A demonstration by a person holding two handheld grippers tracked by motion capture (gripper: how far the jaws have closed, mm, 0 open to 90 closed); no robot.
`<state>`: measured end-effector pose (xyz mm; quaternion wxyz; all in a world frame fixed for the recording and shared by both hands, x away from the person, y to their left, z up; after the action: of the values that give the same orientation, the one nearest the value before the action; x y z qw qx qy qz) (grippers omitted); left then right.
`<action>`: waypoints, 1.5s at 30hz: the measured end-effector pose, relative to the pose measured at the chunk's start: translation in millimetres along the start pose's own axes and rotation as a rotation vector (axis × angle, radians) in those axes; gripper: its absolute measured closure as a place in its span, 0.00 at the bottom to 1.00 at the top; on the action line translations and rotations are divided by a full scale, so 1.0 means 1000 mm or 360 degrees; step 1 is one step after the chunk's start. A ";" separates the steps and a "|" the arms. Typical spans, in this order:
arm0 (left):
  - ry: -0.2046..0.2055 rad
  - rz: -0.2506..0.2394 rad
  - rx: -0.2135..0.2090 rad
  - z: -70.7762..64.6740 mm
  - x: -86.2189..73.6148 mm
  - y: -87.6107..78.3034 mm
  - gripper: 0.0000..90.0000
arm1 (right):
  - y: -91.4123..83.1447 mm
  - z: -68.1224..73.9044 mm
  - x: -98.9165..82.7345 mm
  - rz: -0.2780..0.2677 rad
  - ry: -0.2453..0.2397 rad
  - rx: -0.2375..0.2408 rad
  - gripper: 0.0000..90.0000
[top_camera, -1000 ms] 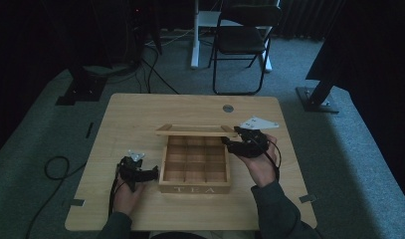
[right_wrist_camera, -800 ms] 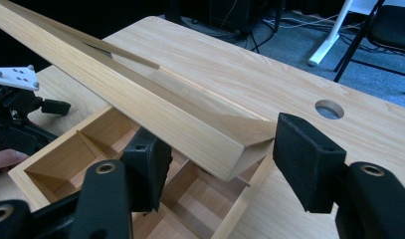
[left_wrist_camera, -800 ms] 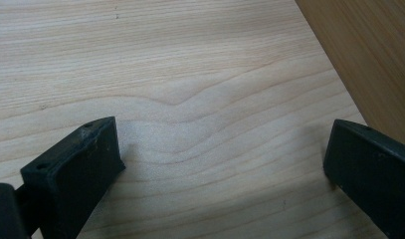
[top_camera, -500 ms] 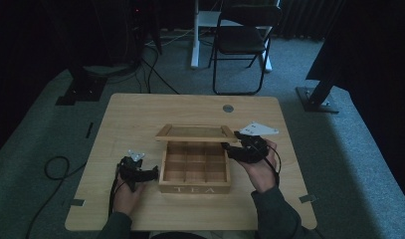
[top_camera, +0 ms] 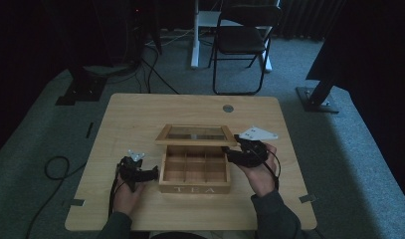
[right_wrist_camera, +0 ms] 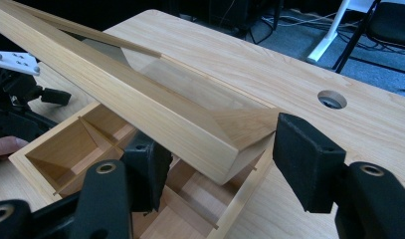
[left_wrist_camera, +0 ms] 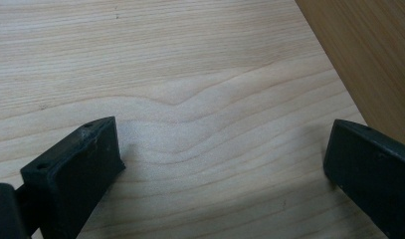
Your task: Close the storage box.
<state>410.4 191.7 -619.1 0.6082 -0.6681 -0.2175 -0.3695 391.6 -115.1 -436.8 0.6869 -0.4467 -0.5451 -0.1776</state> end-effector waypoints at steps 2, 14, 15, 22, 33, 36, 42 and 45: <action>0.0000 0.0000 0.0000 0.000 0.000 0.000 0.02 | 0.000 0.001 -0.002 -0.0001 -0.0002 0.0000 0.44; -0.0002 0.0000 0.0000 0.000 0.000 0.000 0.02 | -0.001 0.004 -0.011 0.0003 -0.0006 -0.0003 0.44; -0.0002 -0.0001 0.0000 0.000 0.000 0.000 0.02 | -0.001 0.004 -0.012 0.0001 -0.0007 -0.0004 0.44; -0.0001 0.0002 0.0000 0.000 0.000 0.000 0.02 | -0.002 0.005 -0.016 0.0004 -0.0002 -0.0002 0.44; -0.0004 0.0002 -0.0001 0.000 0.000 0.000 0.02 | -0.003 0.008 -0.025 0.0015 0.0013 0.0004 0.44; 0.0000 0.0004 -0.0001 0.000 0.000 0.000 0.02 | -0.003 0.008 -0.027 0.0013 0.0016 0.0003 0.44; -0.0001 0.0001 0.0001 0.000 0.000 0.000 0.02 | -0.004 0.009 -0.030 0.0011 0.0019 0.0005 0.44; -0.0003 0.0000 0.0001 0.000 0.000 0.000 0.02 | -0.004 0.010 -0.034 0.0015 0.0025 0.0009 0.44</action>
<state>410.3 191.6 -619.1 0.6082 -0.6682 -0.2180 -0.3688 371.3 -116.8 -465.8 0.6933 -0.4458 -0.5381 -0.1763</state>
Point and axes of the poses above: each handheld gripper's, and its own axes: y roughly forward along the jaws, x roughly out of its top, z roughly to its left, the point moved 10 cm from there along y, roughly forward along the jaws, and after that the axes turned 6 degrees about -z, right-handed, at the moved point
